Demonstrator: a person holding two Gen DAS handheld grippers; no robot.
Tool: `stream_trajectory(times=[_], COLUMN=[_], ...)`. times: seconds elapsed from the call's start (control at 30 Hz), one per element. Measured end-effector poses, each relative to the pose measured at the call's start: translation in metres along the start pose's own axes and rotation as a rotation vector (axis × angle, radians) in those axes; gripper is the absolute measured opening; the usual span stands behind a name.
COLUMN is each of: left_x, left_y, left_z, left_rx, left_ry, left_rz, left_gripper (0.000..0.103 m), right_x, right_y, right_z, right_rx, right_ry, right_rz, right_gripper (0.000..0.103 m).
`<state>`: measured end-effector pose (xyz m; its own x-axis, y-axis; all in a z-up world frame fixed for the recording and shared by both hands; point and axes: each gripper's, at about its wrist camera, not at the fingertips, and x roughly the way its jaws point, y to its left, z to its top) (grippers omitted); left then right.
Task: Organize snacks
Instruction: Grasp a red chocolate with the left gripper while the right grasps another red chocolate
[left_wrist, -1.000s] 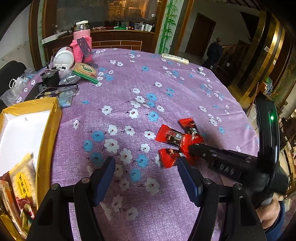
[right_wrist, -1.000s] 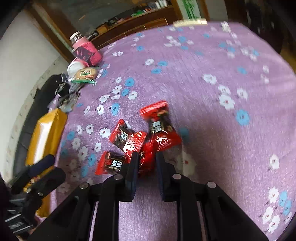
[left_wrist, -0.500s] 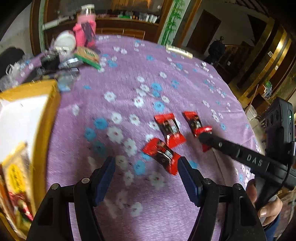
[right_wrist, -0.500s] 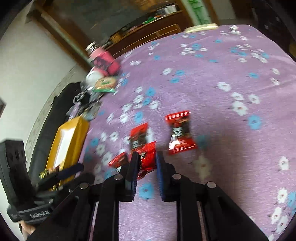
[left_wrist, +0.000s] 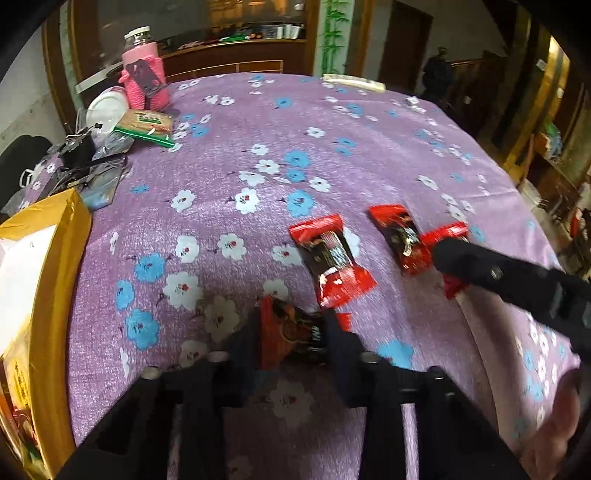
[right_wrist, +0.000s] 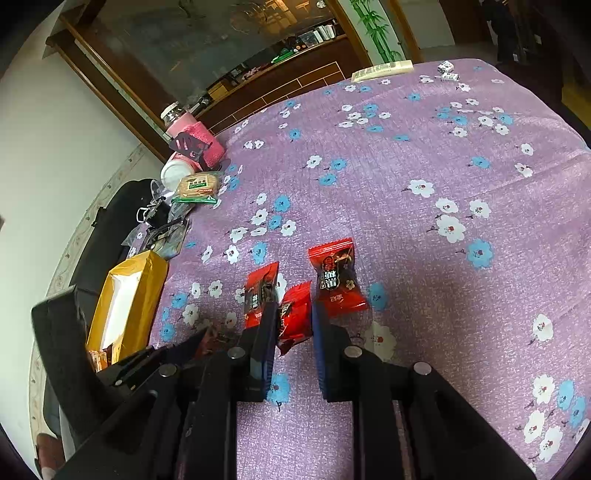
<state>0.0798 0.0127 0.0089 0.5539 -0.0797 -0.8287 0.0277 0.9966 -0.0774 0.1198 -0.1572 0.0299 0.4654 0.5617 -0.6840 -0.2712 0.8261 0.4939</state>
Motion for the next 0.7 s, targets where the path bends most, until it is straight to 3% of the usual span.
stream_trajectory(times=[0.1, 0.33, 0.53, 0.7], left_x=[-0.006, -0.014, -0.022, -0.027], left_y=[0.011, 0.031, 0.030, 0.025], left_z=[-0.009, -0.010, -0.010, -0.010], left_rx=[0.018, -0.043, -0.024, 0.016], left_ry=[-0.032, -0.096, -0.153, -0.174], left_rz=[-0.021, -0.093, -0.058, -0.080], left_gripper=[0.026, 0.022, 0.021, 0.016], right_x=[-0.002, 0.002, 0.003, 0.005], right_y=[0.001, 0.011, 0.025, 0.029], right_z=[-0.001, -0.005, -0.010, -0.011], right_rx=[-0.003, -0.039, -0.094, -0.109], right_ry=[-0.005, 0.005, 0.001, -0.005], right_rz=[0.001, 0.019, 0.035, 0.029], right_gripper=[0.018, 0.018, 0.018, 0.018])
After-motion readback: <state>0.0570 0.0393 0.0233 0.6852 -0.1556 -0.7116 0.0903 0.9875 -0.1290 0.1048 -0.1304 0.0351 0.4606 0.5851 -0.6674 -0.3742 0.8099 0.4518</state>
